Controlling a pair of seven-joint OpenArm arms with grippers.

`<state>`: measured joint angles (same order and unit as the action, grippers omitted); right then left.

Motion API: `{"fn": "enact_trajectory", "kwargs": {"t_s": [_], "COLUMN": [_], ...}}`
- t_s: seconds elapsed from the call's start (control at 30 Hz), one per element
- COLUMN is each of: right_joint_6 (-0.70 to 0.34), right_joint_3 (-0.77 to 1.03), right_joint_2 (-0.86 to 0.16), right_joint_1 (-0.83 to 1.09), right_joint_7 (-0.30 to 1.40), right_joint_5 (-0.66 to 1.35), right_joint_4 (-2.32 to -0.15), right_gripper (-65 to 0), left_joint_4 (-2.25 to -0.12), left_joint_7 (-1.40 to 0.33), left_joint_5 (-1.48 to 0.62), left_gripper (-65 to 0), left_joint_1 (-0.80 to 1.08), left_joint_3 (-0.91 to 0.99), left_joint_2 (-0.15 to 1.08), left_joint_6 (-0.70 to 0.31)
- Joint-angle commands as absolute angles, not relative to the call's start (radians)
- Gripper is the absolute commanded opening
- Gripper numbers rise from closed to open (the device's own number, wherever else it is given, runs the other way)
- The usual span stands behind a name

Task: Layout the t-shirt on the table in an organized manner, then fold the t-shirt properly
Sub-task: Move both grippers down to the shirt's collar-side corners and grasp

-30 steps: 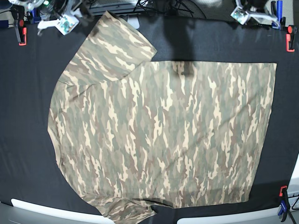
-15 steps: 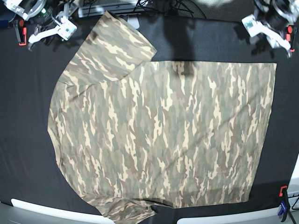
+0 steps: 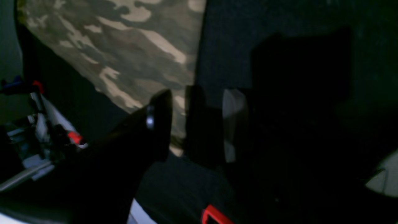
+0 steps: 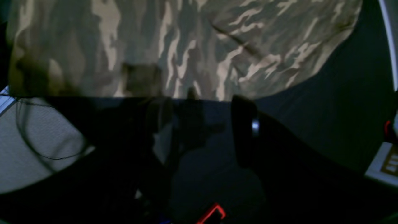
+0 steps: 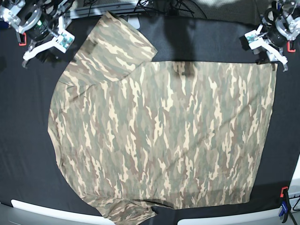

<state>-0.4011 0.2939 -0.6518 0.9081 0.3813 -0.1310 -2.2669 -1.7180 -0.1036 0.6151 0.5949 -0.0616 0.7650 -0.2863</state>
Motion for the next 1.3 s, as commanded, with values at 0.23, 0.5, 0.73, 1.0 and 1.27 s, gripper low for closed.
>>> {"fn": "enact_trajectory", "kwargs": {"t_s": [0.23, 0.5, 0.73, 1.0, 1.27], "right_joint_6": [-0.397, -0.396, -0.398, -0.497, -0.493], "right_joint_3": [0.300, 0.300, 0.300, 0.300, 0.283], "right_joint_2": [-0.665, -0.665, -0.665, -0.680, -0.685], "right_joint_1": [0.909, 0.908, 0.909, 0.909, 0.908], "right_joint_7": [0.366, 0.366, 0.366, 0.323, 0.216], "right_joint_5": [-0.132, -0.132, -0.136, -0.183, -0.373], "right_joint_4": [-2.284, -2.284, -2.284, -2.284, -2.221], "right_gripper": [-35.1, -35.1, -35.1, -35.0, -35.0], "left_joint_4": [-1.623, -1.497, -1.433, -1.417, -1.417], "left_joint_7": [-0.077, -0.073, 0.039, 0.080, 0.083], "left_joint_5": [0.621, 0.628, 0.649, 0.688, 0.688], "left_gripper": [-40.0, -40.1, -49.7, -65.0, -65.0], "left_joint_1": [0.491, 0.426, 0.429, 0.429, 0.429], "left_joint_3": [-0.094, -0.094, -0.094, -0.094, -0.094], "left_joint_2": [0.782, 0.782, 0.781, 0.780, 0.785], "left_joint_6": [-0.273, -0.273, -0.304, -0.319, -0.319]}}
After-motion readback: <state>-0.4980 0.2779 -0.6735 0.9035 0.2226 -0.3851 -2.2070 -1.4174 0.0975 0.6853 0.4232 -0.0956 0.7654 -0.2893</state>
